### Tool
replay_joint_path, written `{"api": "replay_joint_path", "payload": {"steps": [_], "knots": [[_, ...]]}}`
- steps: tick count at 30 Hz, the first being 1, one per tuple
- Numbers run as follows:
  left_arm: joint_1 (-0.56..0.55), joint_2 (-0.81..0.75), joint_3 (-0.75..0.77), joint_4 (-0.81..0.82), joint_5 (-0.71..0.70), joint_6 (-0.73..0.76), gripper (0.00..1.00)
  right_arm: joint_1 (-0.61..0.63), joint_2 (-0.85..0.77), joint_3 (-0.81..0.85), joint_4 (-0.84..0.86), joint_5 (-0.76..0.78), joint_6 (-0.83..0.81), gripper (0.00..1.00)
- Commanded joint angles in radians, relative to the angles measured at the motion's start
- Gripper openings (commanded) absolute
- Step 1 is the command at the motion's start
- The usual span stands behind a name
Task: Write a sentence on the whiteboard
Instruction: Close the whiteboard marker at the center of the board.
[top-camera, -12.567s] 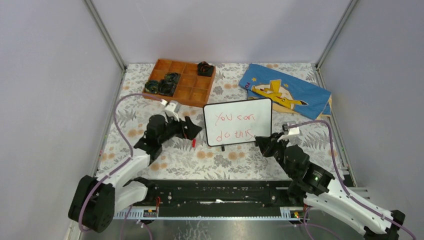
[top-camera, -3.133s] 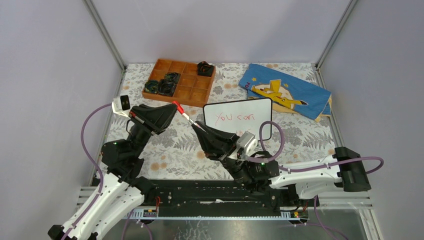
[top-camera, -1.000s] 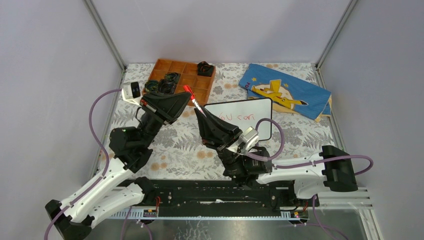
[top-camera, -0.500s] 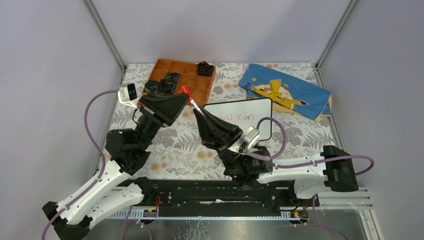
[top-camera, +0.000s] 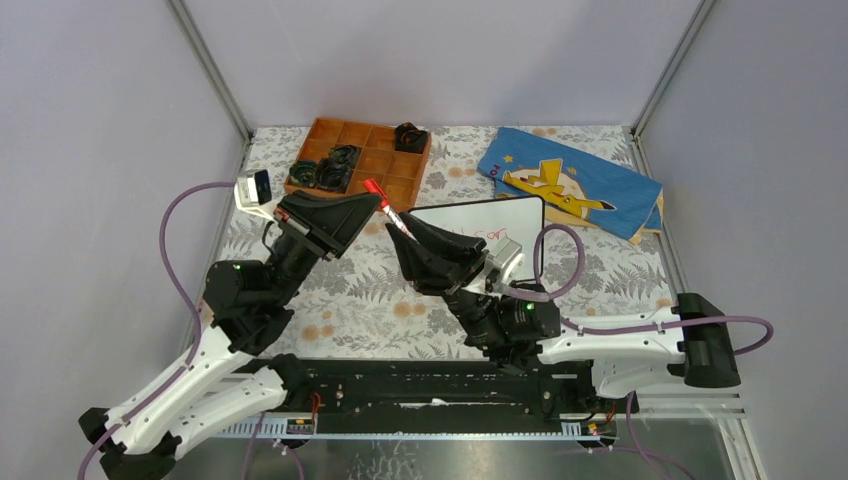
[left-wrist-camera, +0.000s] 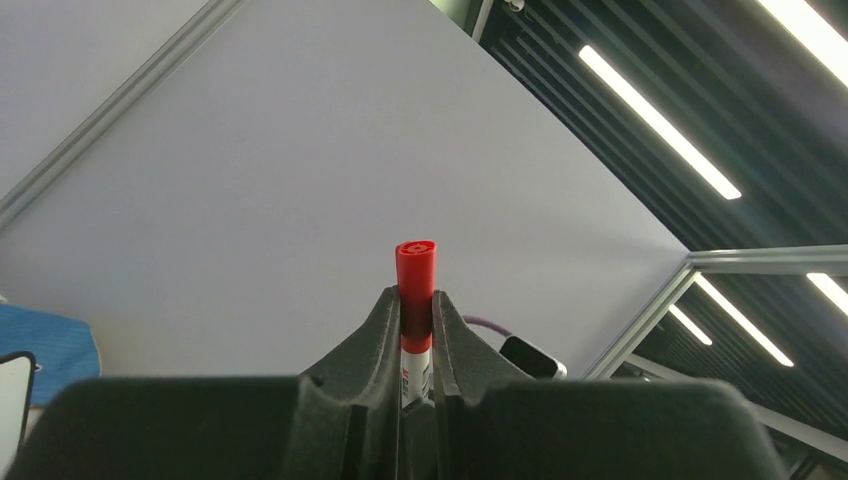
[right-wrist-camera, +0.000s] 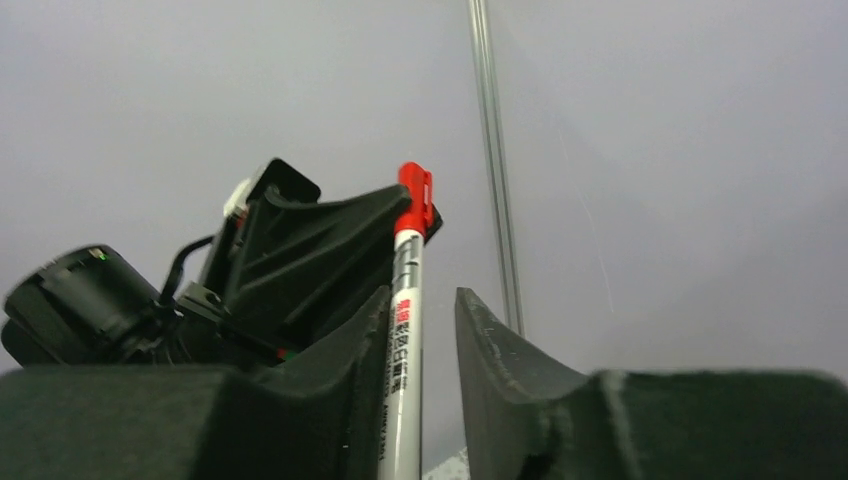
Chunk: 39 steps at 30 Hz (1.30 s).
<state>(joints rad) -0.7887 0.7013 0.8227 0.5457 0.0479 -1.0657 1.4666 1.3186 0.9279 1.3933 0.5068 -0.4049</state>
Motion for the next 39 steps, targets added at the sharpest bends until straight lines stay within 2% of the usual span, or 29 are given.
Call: {"api": "replay_joint_path", "payload": {"steps": [1,7,10,12,17,22,28,33,39], "knots": [[-0.021,-0.052,0.015,-0.045,-0.041,0.047,0.00,-0.020,-0.059,-0.015,-0.156,0.003,0.103,0.41],[-0.021,-0.081,0.009,-0.073,-0.122,0.057,0.00,-0.020,-0.121,-0.043,-0.280,-0.018,0.197,0.59],[-0.021,-0.096,0.026,-0.113,-0.146,0.092,0.00,-0.020,-0.185,-0.048,-0.397,-0.059,0.257,0.66],[-0.021,-0.101,0.053,-0.165,-0.153,0.139,0.00,-0.020,-0.238,-0.035,-0.523,-0.100,0.295,0.69],[-0.021,-0.086,0.180,-0.365,-0.120,0.307,0.00,-0.021,-0.336,0.121,-0.978,-0.182,0.395,0.70],[-0.021,-0.077,0.229,-0.472,-0.030,0.443,0.00,-0.019,-0.310,0.300,-1.345,-0.209,0.433,0.73],[-0.021,-0.064,0.250,-0.506,0.086,0.534,0.00,-0.029,-0.256,0.342,-1.387,-0.196,0.475,0.77],[-0.021,-0.055,0.272,-0.531,0.143,0.546,0.00,-0.052,-0.199,0.391,-1.437,-0.197,0.505,0.78],[-0.021,-0.058,0.258,-0.532,0.198,0.547,0.00,-0.078,-0.186,0.375,-1.406,-0.192,0.532,0.72]]}}
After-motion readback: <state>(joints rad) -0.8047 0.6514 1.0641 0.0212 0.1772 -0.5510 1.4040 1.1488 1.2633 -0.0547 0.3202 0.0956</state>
